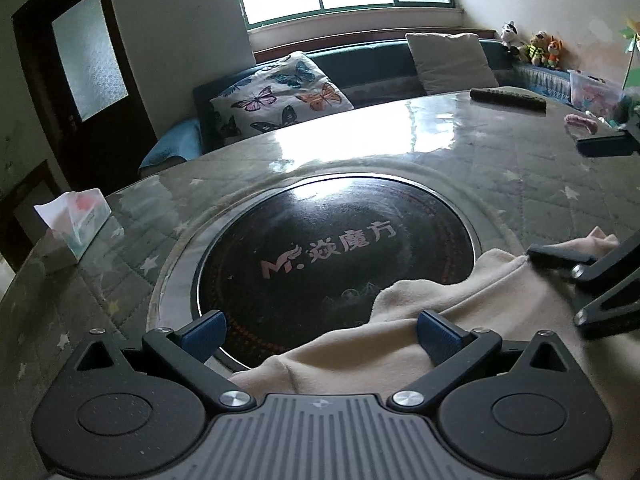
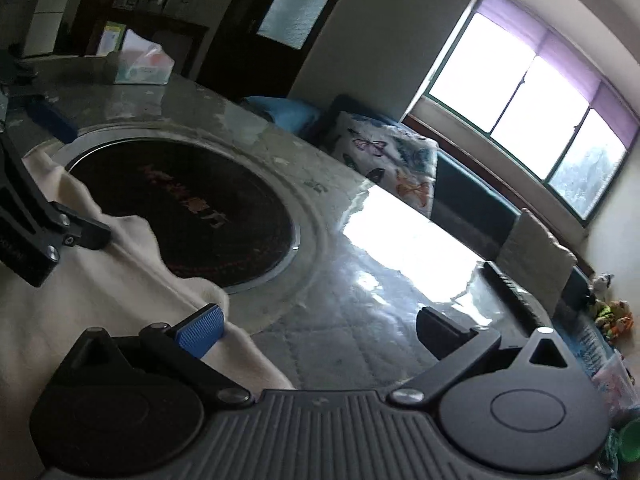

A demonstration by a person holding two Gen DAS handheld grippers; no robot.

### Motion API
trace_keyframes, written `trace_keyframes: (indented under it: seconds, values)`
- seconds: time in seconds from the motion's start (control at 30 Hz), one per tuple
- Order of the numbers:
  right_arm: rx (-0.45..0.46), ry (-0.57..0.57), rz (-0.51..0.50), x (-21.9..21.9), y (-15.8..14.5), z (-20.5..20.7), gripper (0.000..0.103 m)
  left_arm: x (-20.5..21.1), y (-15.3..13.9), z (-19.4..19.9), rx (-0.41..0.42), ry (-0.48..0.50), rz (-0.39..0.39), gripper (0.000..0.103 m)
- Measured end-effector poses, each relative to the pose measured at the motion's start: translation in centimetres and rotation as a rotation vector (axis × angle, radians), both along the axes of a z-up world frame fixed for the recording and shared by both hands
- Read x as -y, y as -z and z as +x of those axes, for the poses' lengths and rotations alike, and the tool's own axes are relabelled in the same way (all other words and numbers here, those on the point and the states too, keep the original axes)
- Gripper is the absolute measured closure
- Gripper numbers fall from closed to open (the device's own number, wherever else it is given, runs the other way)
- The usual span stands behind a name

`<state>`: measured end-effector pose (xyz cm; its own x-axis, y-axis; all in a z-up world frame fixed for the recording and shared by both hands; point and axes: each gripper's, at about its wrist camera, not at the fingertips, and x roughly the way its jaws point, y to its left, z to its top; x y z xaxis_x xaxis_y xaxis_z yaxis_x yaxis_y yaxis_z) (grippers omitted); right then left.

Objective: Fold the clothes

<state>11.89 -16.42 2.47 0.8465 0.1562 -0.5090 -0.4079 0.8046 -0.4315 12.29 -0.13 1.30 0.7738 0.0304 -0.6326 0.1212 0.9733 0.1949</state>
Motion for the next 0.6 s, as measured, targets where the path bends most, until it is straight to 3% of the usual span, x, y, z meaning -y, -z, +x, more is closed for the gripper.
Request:
trace_keyframes:
  seconds: [0.3, 0.6]
  values:
    - [-0.017, 0.032, 0.002, 0.5, 0.0, 0.2, 0.0, -1.0, 0.0, -0.2, -0.019, -0.042, -0.009, 0.0]
    - [0.002, -0.017, 0.047, 0.1, -1.8, -3.5, 0.0, -2.0, -1.0, -2.4, -0.008, -0.07, -0.021, 0.0]
